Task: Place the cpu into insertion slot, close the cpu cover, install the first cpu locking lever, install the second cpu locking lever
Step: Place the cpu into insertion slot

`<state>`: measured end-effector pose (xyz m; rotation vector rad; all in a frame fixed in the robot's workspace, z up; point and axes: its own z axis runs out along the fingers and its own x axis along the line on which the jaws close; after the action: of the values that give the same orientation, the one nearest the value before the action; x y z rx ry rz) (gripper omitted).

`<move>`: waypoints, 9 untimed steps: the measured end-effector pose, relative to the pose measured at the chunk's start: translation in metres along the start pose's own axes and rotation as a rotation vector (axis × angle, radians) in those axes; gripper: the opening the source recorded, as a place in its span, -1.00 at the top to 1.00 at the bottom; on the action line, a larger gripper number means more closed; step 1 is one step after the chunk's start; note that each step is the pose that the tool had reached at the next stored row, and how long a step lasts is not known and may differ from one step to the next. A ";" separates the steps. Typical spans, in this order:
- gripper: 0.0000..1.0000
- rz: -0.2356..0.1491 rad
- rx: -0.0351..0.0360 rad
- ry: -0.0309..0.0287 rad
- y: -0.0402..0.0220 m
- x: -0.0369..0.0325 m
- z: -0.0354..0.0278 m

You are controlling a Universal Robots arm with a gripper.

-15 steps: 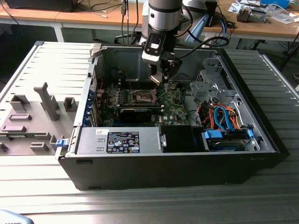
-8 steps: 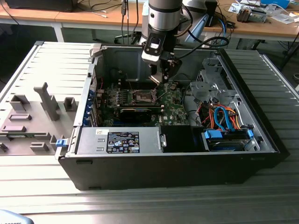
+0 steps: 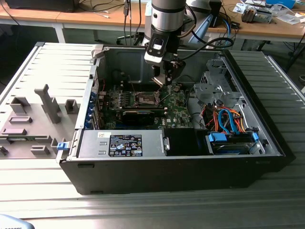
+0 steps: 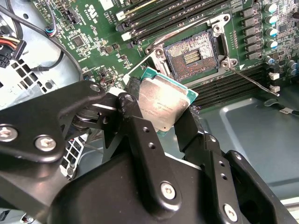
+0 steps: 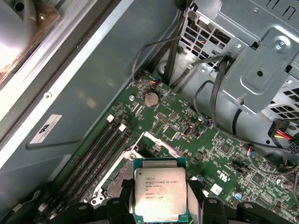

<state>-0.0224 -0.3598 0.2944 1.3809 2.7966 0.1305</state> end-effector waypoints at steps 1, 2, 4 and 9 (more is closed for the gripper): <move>-0.08 0.001 0.0000 -0.0001 0.0000 0.0000 0.0000; -0.08 0.001 0.0000 -0.0001 0.0000 0.0000 0.0000; -0.08 0.003 0.0000 -0.0002 0.0000 0.0000 0.0000; -0.08 0.007 -0.0002 -0.0006 0.0000 0.0000 0.0000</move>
<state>-0.0224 -0.3598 0.2944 1.3910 2.7912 0.1304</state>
